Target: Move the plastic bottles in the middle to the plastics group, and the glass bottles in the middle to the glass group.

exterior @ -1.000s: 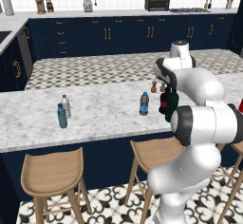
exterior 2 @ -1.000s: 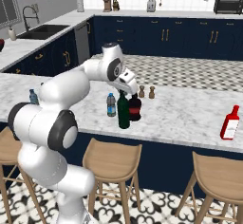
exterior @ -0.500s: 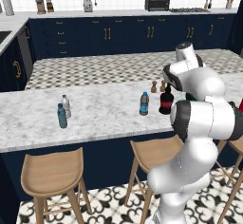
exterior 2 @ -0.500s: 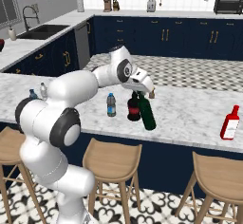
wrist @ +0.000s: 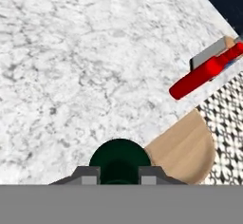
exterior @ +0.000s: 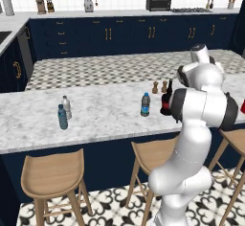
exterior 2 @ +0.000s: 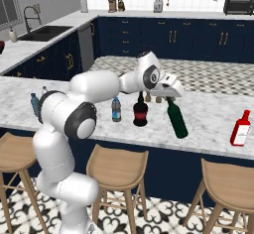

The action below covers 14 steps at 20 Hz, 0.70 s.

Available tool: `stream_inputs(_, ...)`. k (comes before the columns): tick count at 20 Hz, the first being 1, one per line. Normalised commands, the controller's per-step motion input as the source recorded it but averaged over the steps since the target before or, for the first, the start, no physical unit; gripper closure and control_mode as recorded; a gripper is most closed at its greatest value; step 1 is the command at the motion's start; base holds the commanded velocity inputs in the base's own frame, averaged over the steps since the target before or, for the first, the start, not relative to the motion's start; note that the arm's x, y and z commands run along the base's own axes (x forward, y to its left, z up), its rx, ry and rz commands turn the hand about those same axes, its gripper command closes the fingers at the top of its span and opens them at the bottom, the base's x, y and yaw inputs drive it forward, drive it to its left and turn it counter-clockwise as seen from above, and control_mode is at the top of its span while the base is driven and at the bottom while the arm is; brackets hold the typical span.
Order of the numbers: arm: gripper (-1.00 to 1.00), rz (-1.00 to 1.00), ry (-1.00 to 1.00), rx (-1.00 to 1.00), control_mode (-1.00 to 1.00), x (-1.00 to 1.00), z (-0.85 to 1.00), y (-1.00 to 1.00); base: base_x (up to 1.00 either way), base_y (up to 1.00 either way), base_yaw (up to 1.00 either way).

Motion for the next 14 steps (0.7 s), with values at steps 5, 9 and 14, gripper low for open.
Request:
stream_inputs(5,1.0,0.1,0.0,0.05,-1.0,0.17,0.0,-0.89,0.0,0.0,0.0)
stream_inputs(9,1.0,0.15,0.0,0.08,-1.0,0.22,0.0,-0.87,0.0,0.0,0.0)
stream_inputs(14,1.0,0.19,-0.01,0.14,-1.0,0.22,-0.02,-0.79,0.0,0.0,0.0)
